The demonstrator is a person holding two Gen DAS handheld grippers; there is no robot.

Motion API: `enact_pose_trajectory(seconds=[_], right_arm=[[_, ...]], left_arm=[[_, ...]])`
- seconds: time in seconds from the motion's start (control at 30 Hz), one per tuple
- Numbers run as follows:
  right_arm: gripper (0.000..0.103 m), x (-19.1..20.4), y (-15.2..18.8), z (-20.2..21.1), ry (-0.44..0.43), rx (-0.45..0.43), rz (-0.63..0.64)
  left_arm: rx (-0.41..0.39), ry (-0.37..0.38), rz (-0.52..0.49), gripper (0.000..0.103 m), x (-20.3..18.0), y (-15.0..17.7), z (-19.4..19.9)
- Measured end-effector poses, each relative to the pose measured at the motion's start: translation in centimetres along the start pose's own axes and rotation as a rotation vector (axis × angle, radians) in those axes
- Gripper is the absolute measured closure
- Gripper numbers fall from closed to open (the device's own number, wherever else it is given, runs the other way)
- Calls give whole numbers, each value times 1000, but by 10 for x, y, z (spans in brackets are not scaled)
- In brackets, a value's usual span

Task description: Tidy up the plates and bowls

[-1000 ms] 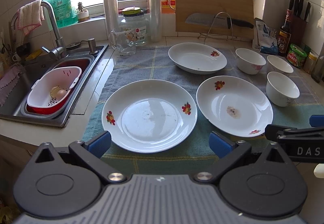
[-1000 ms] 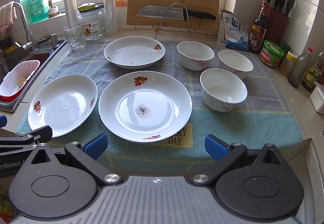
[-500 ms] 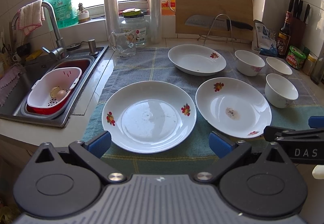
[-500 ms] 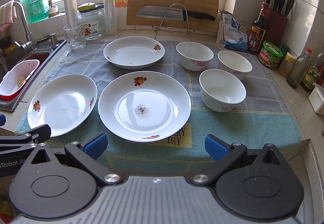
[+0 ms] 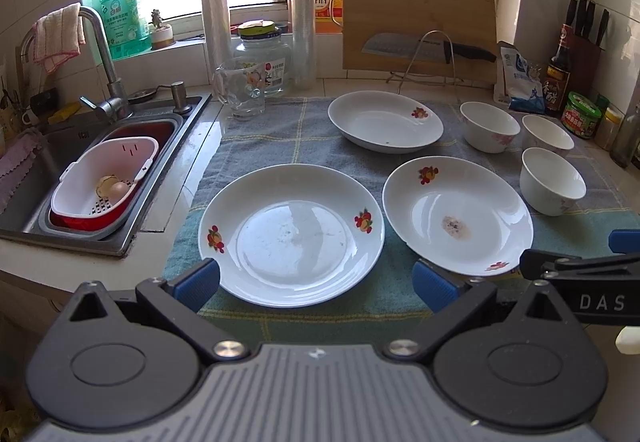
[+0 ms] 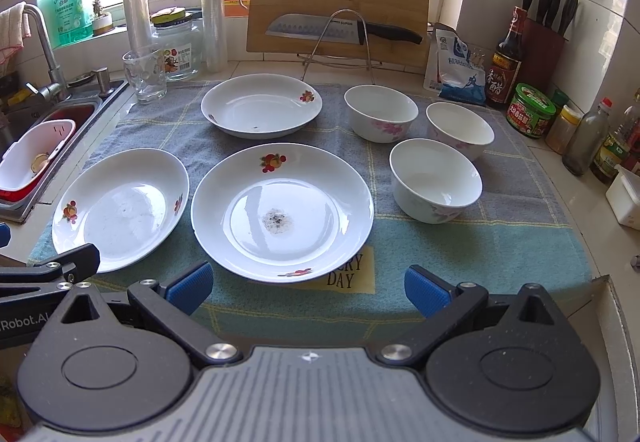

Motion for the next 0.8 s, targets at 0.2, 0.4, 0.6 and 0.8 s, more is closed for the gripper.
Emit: enact_pose_trajectory(seconds=[0.2,0.4,0.6,0.8], right_arm=[[0,1,0,0,3,-1,1],[0,0,0,0,5,-2,2],[0,0,0,0,8,-3,2],[0,1,0,2,16,-7,3]], left_arm=[[-4,3,-1,1,0,1,-1],[-9,7,-2,1,0,1,-1],[-15,13,-5,1,2,3,1],[-20,19,-10,1,3,2,2]])
Point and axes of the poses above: each gripper's, at about its wrist camera, not at the fingertips, and z roughly against the way its jaws point, x to its left, y to its underside, the point moved 3 cm from there along -z, roughly the way its jaws point, and after that the axes turned 4 degrees about y, right-handed, at the moved point
